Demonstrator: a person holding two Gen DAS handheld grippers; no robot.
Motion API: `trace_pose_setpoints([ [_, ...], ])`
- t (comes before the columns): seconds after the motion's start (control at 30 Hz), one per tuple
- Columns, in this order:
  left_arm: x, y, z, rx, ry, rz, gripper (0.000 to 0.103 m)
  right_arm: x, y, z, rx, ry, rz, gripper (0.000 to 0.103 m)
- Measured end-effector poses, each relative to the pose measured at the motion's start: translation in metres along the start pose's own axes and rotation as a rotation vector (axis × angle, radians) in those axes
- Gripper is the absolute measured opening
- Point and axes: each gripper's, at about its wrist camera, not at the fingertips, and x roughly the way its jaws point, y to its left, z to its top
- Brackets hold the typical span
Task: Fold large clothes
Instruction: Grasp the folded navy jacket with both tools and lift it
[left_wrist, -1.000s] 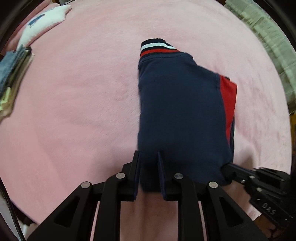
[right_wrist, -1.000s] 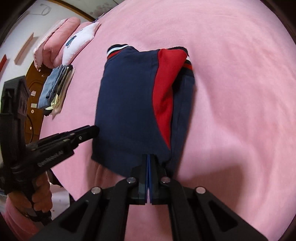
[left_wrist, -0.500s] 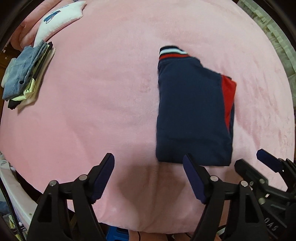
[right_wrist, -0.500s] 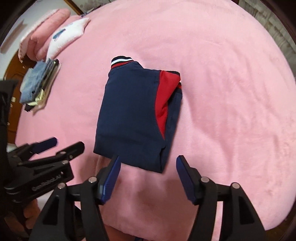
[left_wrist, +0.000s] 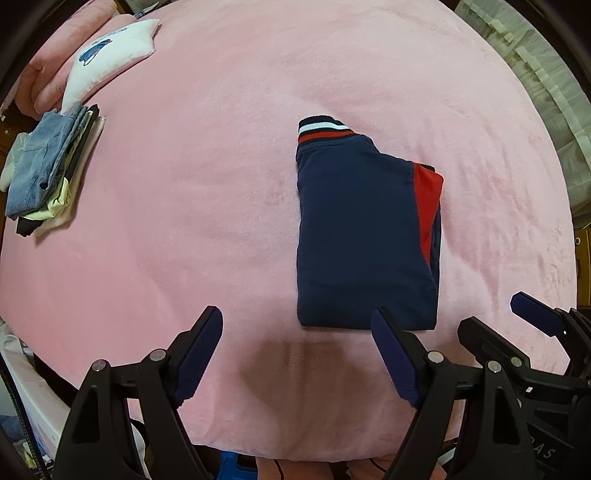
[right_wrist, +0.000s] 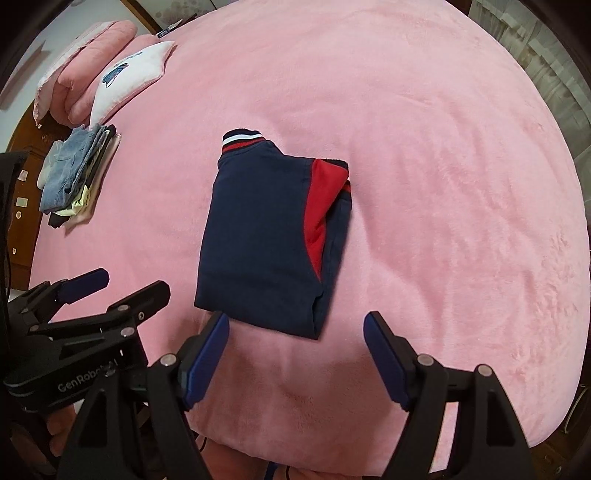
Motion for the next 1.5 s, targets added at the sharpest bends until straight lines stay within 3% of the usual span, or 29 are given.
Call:
trace_pose_setpoints([
  [0.43,0.016,0.006,-0.002,-0.021,0.044,-0.008,0.082,0.02,-0.008,0.003,0.055,0.057,0.064,0.076],
  [0.63,0.052,0.012,-0.004,-0.039,0.099,-0.026,0.085,0.05,-0.023,0.001,0.123,0.079,0.114,0.076],
  [0.73,0.071,0.018,-0.001,-0.065,0.122,-0.059,0.085,0.075,-0.043,0.0,0.218,0.08,0.183,0.076],
  [0.93,0.106,0.031,0.01,-0.124,0.157,-0.194,0.085,0.119,-0.076,-0.002,0.403,0.095,0.339,0.076],
  [1.13,0.13,0.048,0.021,-0.182,0.177,-0.417,0.085,0.149,-0.098,0.007,0.563,0.016,0.541,0.078],
  [1.27,0.142,0.057,0.028,-0.211,0.15,-0.535,0.085,0.164,-0.098,0.023,0.565,0.035,0.623,0.077],
  [1.37,0.151,0.061,0.034,-0.236,0.131,-0.62,0.085,0.167,-0.088,0.031,0.496,0.047,0.637,0.07],
  [1.4,0.155,0.061,0.035,-0.243,0.128,-0.641,0.085,0.167,-0.084,0.033,0.472,0.047,0.641,0.056],
  [1.5,0.163,0.059,0.037,-0.258,0.127,-0.658,0.081,0.172,-0.084,0.035,0.497,0.049,0.681,0.043],
])
